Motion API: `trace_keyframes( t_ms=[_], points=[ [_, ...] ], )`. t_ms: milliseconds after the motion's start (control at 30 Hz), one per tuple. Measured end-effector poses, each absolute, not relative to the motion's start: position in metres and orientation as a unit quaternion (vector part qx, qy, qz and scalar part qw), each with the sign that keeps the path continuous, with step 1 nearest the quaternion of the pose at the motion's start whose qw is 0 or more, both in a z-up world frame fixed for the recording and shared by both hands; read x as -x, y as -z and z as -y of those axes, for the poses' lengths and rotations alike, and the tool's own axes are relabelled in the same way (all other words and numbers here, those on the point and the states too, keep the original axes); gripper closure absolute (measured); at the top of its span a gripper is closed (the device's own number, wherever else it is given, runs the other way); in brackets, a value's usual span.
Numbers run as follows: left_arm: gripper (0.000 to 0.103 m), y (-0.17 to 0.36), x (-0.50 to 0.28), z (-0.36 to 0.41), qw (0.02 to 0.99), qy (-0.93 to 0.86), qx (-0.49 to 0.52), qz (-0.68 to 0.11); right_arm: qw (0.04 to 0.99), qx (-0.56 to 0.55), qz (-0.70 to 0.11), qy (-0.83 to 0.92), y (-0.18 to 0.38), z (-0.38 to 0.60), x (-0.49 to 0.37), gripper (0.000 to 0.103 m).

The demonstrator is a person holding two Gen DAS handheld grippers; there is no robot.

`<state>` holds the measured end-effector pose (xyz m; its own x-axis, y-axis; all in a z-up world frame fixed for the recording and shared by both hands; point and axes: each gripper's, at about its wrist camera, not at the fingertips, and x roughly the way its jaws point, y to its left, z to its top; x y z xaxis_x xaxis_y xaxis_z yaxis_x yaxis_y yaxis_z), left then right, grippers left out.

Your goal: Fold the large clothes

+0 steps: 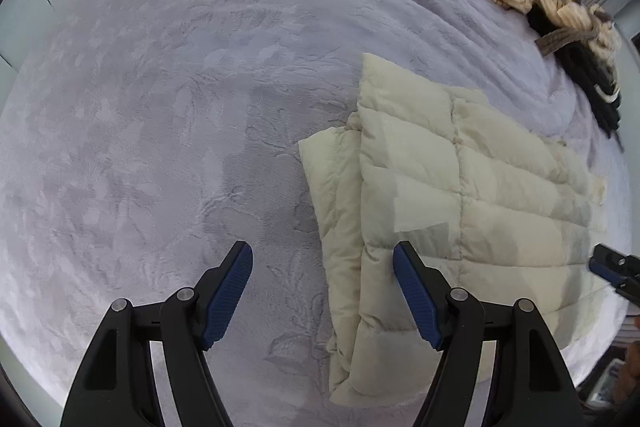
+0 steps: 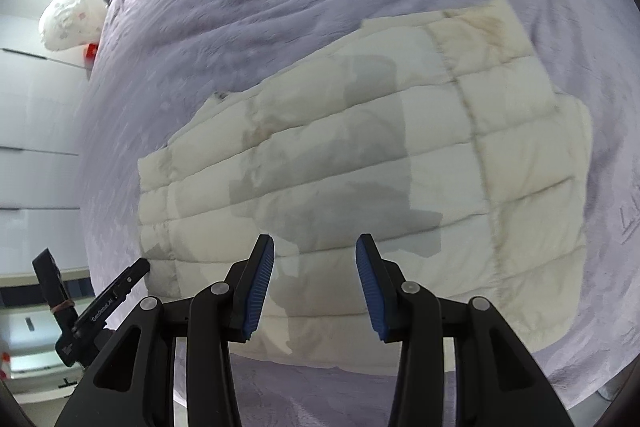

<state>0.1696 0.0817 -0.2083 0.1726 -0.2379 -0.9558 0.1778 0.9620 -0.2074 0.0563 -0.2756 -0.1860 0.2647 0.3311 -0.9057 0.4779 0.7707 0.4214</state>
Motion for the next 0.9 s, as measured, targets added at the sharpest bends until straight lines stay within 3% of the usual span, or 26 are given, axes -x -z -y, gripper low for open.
trace_keyframes(
  t_ms=[433, 500, 900],
  points=[
    [0.029, 0.268, -0.194, -0.109, 0.666, 0.263, 0.214, -0.665, 0.76, -0.264, -0.593, -0.003, 0.185, 0.232, -0.08, 0.06],
    [0.029, 0.275, -0.196, -0.102, 0.653, 0.286, 0.218, -0.666, 0.764, -0.247, -0.596, -0.006, 0.189, 0.229, -0.085, 0.072],
    [0.032, 0.292, -0.201, -0.033, 0.592, 0.396, 0.219, -0.667, 0.736, -0.312, -0.6, -0.035, 0.263, 0.243, -0.086, 0.074]
  ],
)
